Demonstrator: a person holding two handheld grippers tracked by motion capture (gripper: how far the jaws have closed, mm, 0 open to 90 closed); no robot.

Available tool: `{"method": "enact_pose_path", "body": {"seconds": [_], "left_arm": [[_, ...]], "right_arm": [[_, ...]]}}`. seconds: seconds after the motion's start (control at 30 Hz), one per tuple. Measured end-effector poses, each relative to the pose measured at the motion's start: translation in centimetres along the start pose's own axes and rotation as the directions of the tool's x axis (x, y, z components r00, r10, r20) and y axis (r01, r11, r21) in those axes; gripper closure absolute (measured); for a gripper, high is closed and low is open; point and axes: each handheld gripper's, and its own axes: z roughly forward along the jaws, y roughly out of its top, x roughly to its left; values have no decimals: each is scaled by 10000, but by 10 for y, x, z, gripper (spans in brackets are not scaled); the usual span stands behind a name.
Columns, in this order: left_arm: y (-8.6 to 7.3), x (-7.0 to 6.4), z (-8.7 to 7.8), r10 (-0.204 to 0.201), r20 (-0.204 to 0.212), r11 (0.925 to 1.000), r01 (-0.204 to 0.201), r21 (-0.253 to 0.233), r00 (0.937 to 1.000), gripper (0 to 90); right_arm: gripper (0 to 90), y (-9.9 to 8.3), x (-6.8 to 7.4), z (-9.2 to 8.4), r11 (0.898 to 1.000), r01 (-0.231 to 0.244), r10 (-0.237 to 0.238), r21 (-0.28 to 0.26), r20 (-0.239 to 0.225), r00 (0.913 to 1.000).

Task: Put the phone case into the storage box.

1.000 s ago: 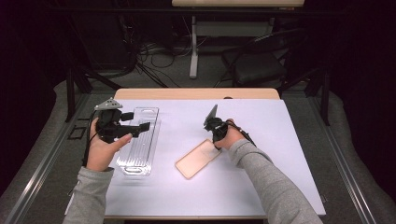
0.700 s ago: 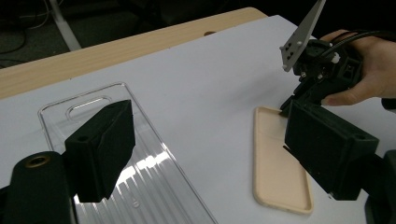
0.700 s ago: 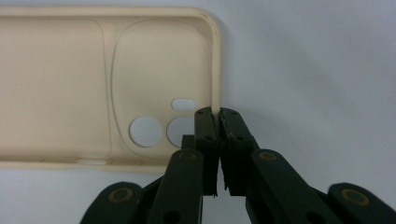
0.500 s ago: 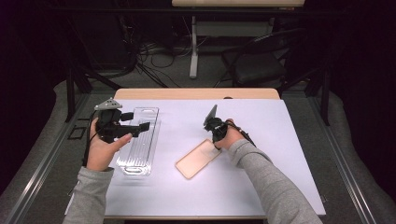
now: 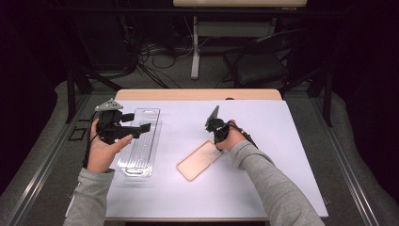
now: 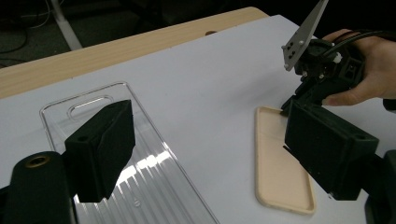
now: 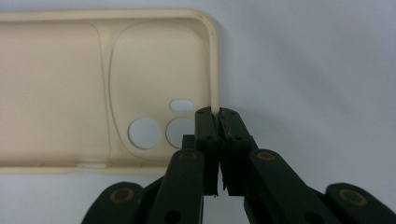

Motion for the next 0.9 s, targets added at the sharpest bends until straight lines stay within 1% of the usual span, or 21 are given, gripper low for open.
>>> {"method": "enact_pose_path", "body": {"seconds": [0.1, 0.17, 0.27, 0.3, 0.4, 0.43, 0.5, 0.53, 0.6, 0.67, 0.7, 0.8, 0.83, 0.9], "left_arm": [[0, 0, 0, 0, -2, 10000, 0, -5, 10000, 160], [0, 0, 0, 2, -6, 10000, -2, -3, 10000, 160], [0, 0, 0, -17, -5, 10000, 17, -14, 10000, 160], [0, 0, 0, -28, -11, 10000, 28, -25, 10000, 161], [0, 0, 0, -28, -19, 10000, 28, -25, 10000, 160], [0, 0, 0, -28, -17, 10000, 28, -23, 10000, 160], [0, 0, 0, 7, -14, 10000, -7, 3, 10000, 160], [0, 0, 0, 3, -25, 10000, -3, 2, 10000, 160], [0, 0, 0, 6, -23, 10000, -6, 3, 10000, 160], [0, 0, 0, 15, -27, 10000, -15, 3, 10000, 160], [0, 0, 0, 13, -27, 10000, -13, 1, 10000, 160], [0, 0, 0, 15, -33, 10000, -15, 3, 10000, 160], [0, 0, 1, 20, -37, 10000, -20, 4, 10000, 160], [0, 0, 1, 28, -36, 10000, -28, 21, 10000, 160]], "right_arm": [[873, 0, 0, -1, 9999, -44, 44, 115, 6, 10000], [874, 0, -1, 0, 10000, -5, 5, -64, -8, 10000], [875, -1, 0, 0, 9999, -80, 80, -73, -16, 10000], [875, -1, -1, -1, 10000, -10, 9, -84, -35, 10000], [876, 0, -1, -3, 9999, -38, 38, 157, 2, 10000], [877, 0, -1, -4, 9998, 45, -45, 181, 29, 10000], [877, 0, -1, -4, 10000, 71, -71, 39, 23, 10000], [878, -1, 0, -3, 9998, -39, 39, -180, -24, 10000], [878, -1, -1, -4, 9998, 33, -34, -198, -27, 10000], [878, -1, 0, -5, 9999, -9, 9, -133, -14, 10000], [879, -2, 0, -6, 9995, 11, -12, -310, -19, 10000], [879, -2, -1, -9, 9995, -26, 26, -312, -10, 10000], [880, -3, -1, -8, 9990, 9, -10, -448, -24, 10000], [880, -3, -1, -10, 9989, -39, 38, -458, -29, 10000]]}}
